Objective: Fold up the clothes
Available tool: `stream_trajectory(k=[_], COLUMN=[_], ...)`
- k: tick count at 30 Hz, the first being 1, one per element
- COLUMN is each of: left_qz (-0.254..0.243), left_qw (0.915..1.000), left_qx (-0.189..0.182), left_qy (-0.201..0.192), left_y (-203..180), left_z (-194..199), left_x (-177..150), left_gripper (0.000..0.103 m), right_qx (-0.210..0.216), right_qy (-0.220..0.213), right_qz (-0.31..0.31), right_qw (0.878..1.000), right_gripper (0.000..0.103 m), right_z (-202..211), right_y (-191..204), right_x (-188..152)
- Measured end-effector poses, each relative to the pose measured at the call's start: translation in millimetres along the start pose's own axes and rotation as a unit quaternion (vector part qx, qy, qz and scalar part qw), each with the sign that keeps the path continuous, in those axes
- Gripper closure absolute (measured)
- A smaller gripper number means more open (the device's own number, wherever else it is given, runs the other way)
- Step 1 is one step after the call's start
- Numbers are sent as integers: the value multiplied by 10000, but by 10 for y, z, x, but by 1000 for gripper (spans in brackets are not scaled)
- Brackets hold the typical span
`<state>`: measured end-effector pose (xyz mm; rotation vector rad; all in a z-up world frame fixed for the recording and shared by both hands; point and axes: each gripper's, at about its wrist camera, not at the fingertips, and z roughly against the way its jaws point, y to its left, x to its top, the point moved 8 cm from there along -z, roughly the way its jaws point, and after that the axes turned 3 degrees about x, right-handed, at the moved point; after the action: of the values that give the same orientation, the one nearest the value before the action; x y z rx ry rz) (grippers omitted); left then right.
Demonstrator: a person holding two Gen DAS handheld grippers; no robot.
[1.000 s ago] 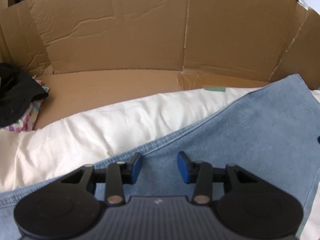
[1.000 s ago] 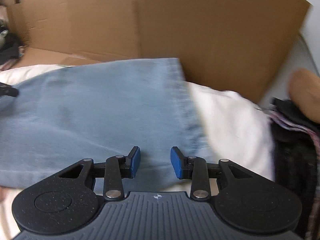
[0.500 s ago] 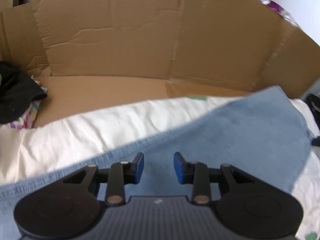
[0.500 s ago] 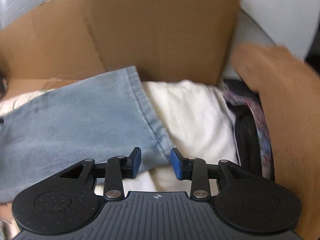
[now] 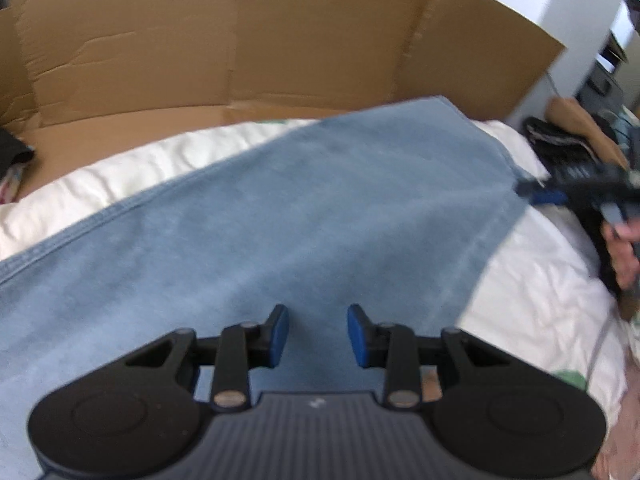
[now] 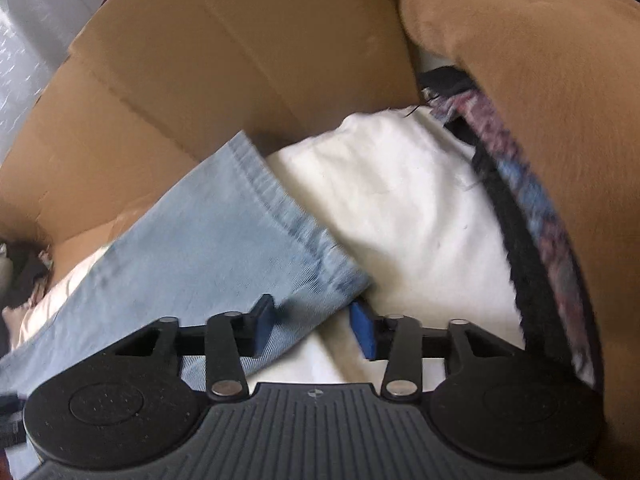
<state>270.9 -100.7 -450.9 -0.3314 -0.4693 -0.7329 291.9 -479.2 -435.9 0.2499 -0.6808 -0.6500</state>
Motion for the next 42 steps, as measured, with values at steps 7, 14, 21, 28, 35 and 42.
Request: stream_trajectory(k=[7, 14, 21, 28, 35, 42], left_qz=[-75, -276, 402, 1554, 2622, 3076], left_qw=[9992, 9967, 9983, 9832, 9419, 9037], left_qx=[-312, -661, -396, 933, 2053, 2935], left_qy=[225, 384, 150, -209, -428, -511], left_y=[-217, -405, 146, 1351, 2301, 2960], left_z=[-127, -156, 267, 832, 1539, 1986], left_x=[-167, -287, -231, -451, -924, -1393], left_gripper=[68, 72, 84, 83, 82, 82], right_qx=[-121, -419, -685, -885, -1083, -933], right_qy=[-283, -104, -298, -171, -242, -458], right_qz=[254, 485, 493, 625, 1283, 1488], right_qw=[9992, 9979, 9960, 9940, 9855, 9834], right_gripper=[98, 98, 98, 96, 77, 73], right_z=[162, 42, 161, 130, 388, 681], right_y=[20, -21, 5, 24, 220, 535], right_x=[143, 54, 115, 73, 5, -153])
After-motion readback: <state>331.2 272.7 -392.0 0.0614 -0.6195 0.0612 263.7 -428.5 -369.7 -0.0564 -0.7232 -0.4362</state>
